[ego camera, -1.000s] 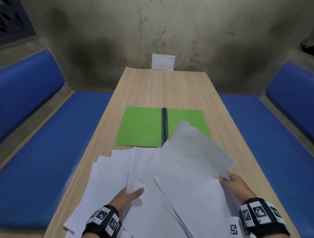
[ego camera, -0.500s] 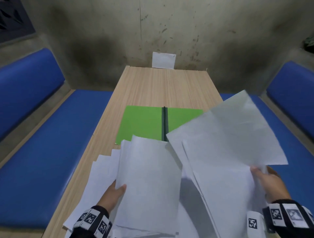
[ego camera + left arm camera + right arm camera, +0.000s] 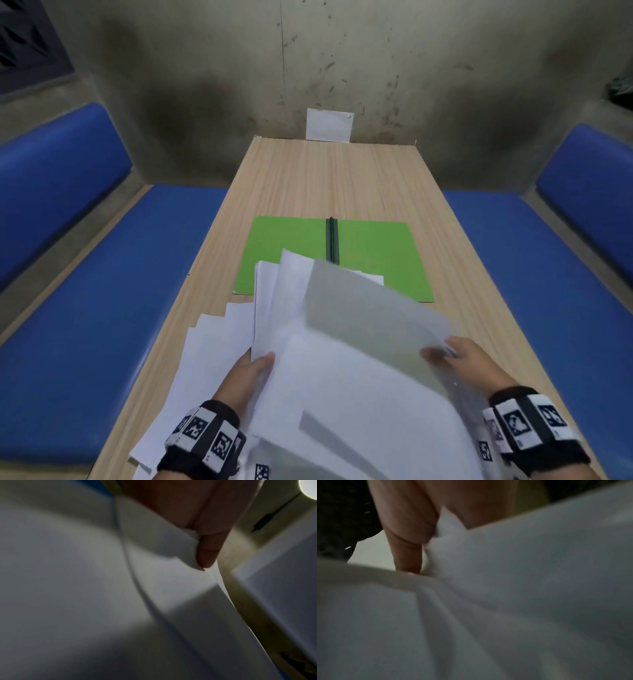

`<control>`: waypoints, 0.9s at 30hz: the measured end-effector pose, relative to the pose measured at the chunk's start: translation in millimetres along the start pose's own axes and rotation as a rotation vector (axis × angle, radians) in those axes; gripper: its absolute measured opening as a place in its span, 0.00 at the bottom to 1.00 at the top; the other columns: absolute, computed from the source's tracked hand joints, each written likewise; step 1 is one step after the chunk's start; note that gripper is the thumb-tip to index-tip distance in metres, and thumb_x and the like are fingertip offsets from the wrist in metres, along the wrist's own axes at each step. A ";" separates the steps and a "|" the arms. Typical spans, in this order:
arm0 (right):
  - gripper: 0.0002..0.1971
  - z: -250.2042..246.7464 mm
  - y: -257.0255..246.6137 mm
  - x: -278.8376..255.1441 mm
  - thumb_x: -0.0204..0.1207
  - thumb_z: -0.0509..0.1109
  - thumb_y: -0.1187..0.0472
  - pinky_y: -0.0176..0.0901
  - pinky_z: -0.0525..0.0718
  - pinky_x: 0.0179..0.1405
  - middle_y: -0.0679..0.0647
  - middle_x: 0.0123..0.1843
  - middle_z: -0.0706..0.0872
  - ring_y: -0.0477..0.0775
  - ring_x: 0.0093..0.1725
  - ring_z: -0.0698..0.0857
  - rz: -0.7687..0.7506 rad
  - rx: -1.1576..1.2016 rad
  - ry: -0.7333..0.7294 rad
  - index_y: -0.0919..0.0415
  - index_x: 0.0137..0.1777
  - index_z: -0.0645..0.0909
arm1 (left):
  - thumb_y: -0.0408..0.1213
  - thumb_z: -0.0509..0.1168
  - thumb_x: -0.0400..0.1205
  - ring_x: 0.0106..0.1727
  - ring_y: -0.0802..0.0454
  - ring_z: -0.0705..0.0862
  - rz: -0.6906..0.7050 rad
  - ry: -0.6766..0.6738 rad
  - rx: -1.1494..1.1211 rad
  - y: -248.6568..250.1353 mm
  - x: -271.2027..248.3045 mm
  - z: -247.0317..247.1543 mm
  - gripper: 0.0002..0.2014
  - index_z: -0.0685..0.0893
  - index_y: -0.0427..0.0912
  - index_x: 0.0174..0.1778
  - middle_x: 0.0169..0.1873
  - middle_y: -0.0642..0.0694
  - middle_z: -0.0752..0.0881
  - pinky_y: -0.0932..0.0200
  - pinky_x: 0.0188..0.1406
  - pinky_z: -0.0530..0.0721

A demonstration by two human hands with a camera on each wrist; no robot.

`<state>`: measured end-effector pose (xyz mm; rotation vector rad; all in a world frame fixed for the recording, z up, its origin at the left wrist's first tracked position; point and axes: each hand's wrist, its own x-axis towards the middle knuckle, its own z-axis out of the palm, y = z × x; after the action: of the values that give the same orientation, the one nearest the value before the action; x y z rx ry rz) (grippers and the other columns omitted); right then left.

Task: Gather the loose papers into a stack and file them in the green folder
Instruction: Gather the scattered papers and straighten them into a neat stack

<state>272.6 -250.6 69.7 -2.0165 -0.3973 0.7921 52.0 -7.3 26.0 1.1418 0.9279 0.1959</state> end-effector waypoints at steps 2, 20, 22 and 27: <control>0.15 3.9 0.2 7.6 0.71 0.73 0.55 0.40 0.69 0.29 0.52 0.27 0.77 0.50 0.29 0.75 -0.004 -0.252 0.023 0.60 0.28 0.74 | 0.44 0.61 0.82 0.61 0.48 0.83 -0.005 -0.032 -0.047 0.0 -3.0 5.3 0.19 0.78 0.40 0.66 0.57 0.46 0.87 0.52 0.62 0.78; 0.09 -14.4 12.4 12.2 0.70 0.73 0.64 0.42 0.74 0.35 0.58 0.31 0.84 0.51 0.32 0.80 0.038 -0.115 0.045 0.67 0.31 0.84 | 0.41 0.64 0.81 0.55 0.39 0.87 -0.014 0.029 0.112 -12.7 5.9 -5.4 0.17 0.80 0.34 0.61 0.54 0.36 0.89 0.45 0.60 0.82; 0.07 -28.8 10.2 5.4 0.72 0.72 0.66 0.42 0.76 0.29 0.62 0.33 0.84 0.54 0.31 0.81 0.021 0.019 0.190 0.65 0.33 0.83 | 0.42 0.64 0.80 0.58 0.38 0.86 -0.017 0.088 0.089 -12.5 7.2 -16.0 0.19 0.79 0.33 0.64 0.56 0.36 0.88 0.42 0.66 0.79; 0.19 -65.9 21.0 3.6 0.73 0.71 0.54 0.46 0.83 0.55 0.62 0.59 0.85 0.62 0.57 0.84 -0.020 0.381 0.582 0.65 0.61 0.80 | 0.39 0.60 0.83 0.65 0.39 0.80 0.007 0.175 0.005 -9.6 1.9 -35.3 0.21 0.74 0.35 0.71 0.63 0.39 0.83 0.44 0.71 0.73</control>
<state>318.8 -301.8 76.1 -1.7719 0.0683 0.2156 25.0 13.9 13.3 1.1455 1.0791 0.3026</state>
